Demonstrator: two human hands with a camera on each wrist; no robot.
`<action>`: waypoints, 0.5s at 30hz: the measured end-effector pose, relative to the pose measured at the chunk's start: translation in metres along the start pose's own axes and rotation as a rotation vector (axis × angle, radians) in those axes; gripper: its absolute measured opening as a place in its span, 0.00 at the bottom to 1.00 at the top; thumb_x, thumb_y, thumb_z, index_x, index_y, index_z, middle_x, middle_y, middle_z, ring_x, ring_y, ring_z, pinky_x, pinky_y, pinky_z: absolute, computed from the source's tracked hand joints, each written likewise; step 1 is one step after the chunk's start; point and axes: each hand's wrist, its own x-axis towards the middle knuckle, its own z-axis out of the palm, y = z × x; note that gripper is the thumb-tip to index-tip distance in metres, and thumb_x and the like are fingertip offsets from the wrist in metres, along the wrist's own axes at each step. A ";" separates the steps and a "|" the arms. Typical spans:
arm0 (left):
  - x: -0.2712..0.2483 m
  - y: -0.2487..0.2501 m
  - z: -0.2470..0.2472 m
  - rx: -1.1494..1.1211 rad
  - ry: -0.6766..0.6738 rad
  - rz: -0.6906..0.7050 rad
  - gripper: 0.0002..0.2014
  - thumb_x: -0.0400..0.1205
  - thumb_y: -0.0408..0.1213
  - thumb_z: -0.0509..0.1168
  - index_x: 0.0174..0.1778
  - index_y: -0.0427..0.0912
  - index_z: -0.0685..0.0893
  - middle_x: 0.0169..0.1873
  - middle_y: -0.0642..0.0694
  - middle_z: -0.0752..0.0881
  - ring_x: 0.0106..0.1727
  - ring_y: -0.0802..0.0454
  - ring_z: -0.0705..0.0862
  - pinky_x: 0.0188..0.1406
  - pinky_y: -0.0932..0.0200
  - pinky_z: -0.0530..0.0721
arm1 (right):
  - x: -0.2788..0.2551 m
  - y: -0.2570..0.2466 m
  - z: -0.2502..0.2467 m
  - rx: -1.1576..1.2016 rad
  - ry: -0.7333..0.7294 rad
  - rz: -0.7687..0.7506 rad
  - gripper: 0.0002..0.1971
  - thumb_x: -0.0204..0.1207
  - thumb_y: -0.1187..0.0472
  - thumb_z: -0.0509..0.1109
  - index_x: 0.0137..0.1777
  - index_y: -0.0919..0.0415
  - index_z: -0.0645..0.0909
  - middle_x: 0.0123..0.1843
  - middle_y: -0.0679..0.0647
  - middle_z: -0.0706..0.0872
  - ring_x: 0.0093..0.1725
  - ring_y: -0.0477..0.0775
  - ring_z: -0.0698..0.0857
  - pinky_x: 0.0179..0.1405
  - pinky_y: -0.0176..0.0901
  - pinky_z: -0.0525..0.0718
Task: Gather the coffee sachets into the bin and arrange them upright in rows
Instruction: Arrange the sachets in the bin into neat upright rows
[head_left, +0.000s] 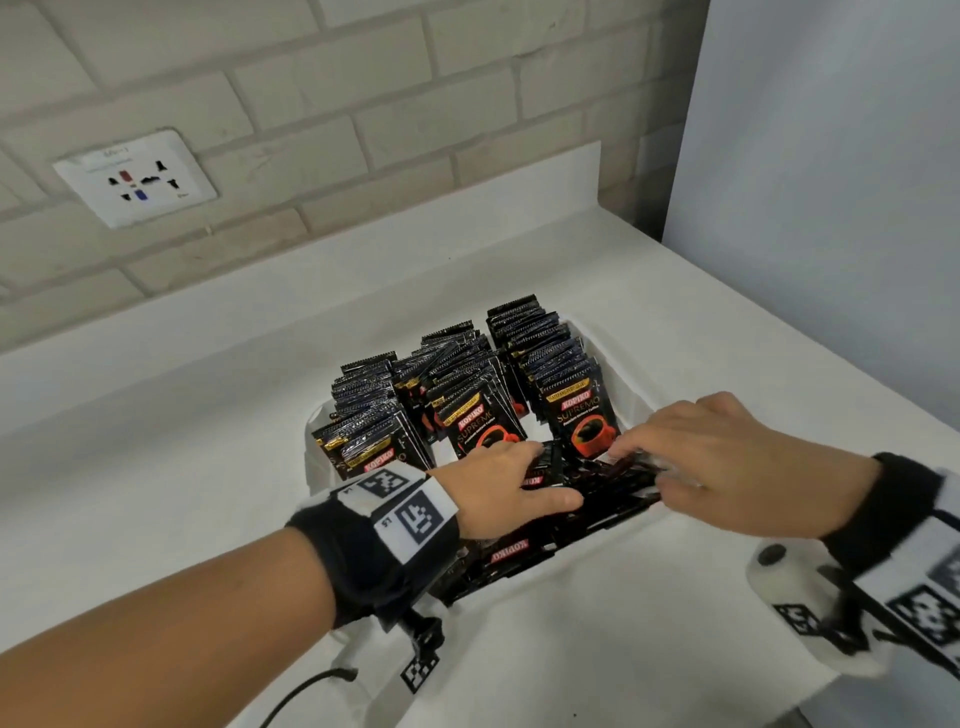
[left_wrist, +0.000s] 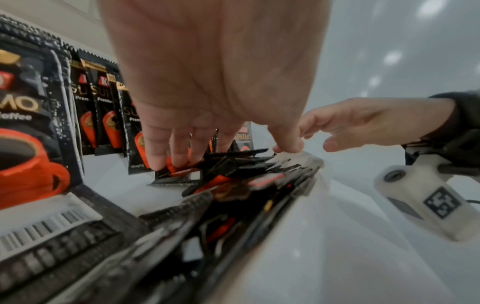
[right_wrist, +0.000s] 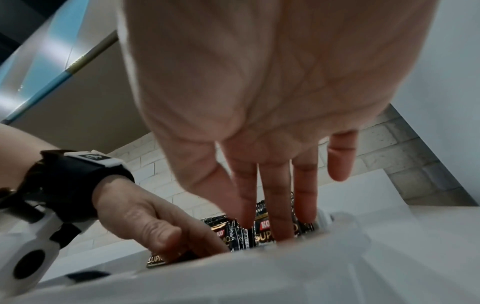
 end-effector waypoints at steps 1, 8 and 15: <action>0.001 0.000 0.000 0.010 0.007 -0.003 0.38 0.80 0.62 0.56 0.81 0.44 0.56 0.79 0.44 0.64 0.77 0.46 0.66 0.76 0.46 0.67 | 0.003 0.001 -0.002 -0.033 0.004 -0.004 0.23 0.78 0.54 0.49 0.73 0.40 0.62 0.62 0.37 0.75 0.67 0.40 0.66 0.54 0.35 0.49; 0.005 0.001 0.002 0.143 0.042 0.015 0.30 0.84 0.49 0.59 0.80 0.44 0.58 0.75 0.43 0.68 0.73 0.46 0.71 0.72 0.49 0.71 | 0.029 -0.006 -0.008 -0.398 -0.082 -0.115 0.17 0.78 0.51 0.65 0.67 0.45 0.72 0.61 0.40 0.80 0.62 0.49 0.72 0.59 0.45 0.60; 0.009 -0.001 0.006 0.196 0.073 0.042 0.19 0.83 0.41 0.60 0.69 0.39 0.70 0.62 0.42 0.77 0.60 0.45 0.79 0.60 0.48 0.80 | 0.041 -0.011 -0.008 -0.511 -0.095 -0.182 0.12 0.78 0.54 0.62 0.60 0.49 0.78 0.54 0.45 0.84 0.55 0.51 0.78 0.54 0.45 0.59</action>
